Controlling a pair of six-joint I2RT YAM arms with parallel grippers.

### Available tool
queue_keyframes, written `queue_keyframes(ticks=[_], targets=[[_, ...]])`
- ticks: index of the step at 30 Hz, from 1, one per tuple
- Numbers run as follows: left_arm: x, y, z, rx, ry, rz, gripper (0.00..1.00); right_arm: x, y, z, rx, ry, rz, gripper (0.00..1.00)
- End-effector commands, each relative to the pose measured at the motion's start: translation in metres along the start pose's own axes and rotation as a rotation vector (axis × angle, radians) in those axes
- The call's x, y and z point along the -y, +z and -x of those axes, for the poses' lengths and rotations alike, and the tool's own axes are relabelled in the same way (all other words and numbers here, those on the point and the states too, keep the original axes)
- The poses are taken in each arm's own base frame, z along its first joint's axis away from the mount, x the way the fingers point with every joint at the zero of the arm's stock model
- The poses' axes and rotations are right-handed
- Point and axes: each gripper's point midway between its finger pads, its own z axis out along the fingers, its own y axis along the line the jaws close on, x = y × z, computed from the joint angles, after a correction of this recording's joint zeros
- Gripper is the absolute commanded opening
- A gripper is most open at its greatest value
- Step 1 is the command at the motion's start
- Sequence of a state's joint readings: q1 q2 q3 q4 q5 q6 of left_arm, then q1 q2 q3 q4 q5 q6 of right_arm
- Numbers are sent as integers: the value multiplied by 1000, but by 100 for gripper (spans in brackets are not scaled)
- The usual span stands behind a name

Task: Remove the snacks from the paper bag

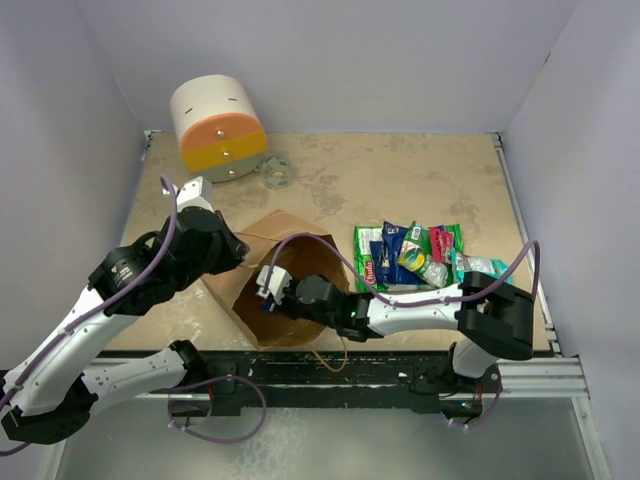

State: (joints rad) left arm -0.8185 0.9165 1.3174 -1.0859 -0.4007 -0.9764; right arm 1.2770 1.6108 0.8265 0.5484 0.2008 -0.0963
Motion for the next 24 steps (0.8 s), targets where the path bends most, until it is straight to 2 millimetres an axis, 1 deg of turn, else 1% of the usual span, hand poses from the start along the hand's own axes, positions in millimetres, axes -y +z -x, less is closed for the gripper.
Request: queue_keyframes(ticks=[1,3,6,8,13,17,20,24], targets=[[13,-4,11,34,-10,-59,0,14,-8,29,70,12,-55,0],[11,-4,9,31,-6,-54,0,18,-12,31,76,21,-74,0],[6,-1,6,26,-10,-35,0,20,-21,41,106,17,-68,0],[5,-1,6,28,-18,-26,0,20,-28,50,125,-9,-51,0],[5,0,11,36,-2,-4,0,22,-53,72,198,14,-29,0],[7,1,12,38,3,-3,0,25,-66,75,192,16,-27,0],[6,2,12,38,0,6,0,32,-79,80,200,44,-52,0],[4,1,17,46,-9,45,0,32,-93,85,181,77,-31,0]])
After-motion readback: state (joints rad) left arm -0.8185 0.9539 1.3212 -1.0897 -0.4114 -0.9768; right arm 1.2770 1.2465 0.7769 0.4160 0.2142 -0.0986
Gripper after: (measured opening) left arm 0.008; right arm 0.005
